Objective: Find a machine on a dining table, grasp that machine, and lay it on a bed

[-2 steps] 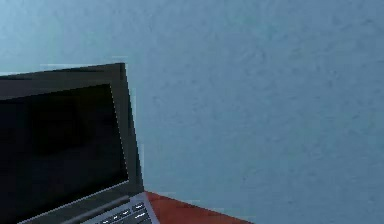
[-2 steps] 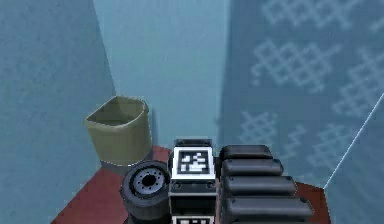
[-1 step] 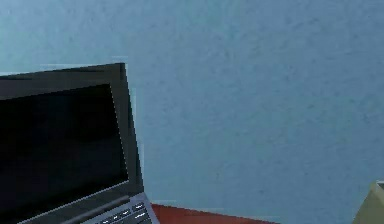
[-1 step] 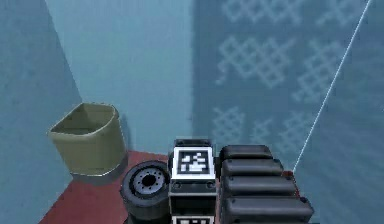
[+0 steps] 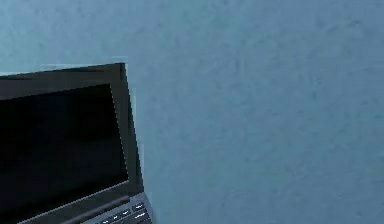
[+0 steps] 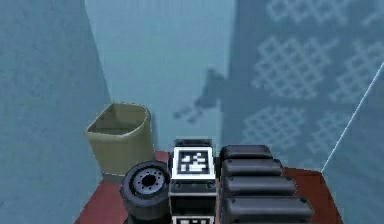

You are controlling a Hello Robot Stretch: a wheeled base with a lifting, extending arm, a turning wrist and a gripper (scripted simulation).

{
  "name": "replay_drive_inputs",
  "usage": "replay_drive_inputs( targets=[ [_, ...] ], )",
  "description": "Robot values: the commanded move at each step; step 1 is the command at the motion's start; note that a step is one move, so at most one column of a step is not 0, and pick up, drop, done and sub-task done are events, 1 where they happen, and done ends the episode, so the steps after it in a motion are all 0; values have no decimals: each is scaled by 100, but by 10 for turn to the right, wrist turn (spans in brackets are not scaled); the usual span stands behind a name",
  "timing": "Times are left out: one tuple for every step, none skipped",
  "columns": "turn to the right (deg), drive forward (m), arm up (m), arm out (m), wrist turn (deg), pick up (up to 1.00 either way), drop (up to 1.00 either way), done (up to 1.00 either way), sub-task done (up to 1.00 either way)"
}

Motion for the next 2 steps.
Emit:
replay_drive_inputs(
  targets=[
    [-180, 0, 0, 0, 0, 0, 0, 0, 0],
    [0, 15, 0, 0, 0, 0, 0, 0, 0]
  ],
)
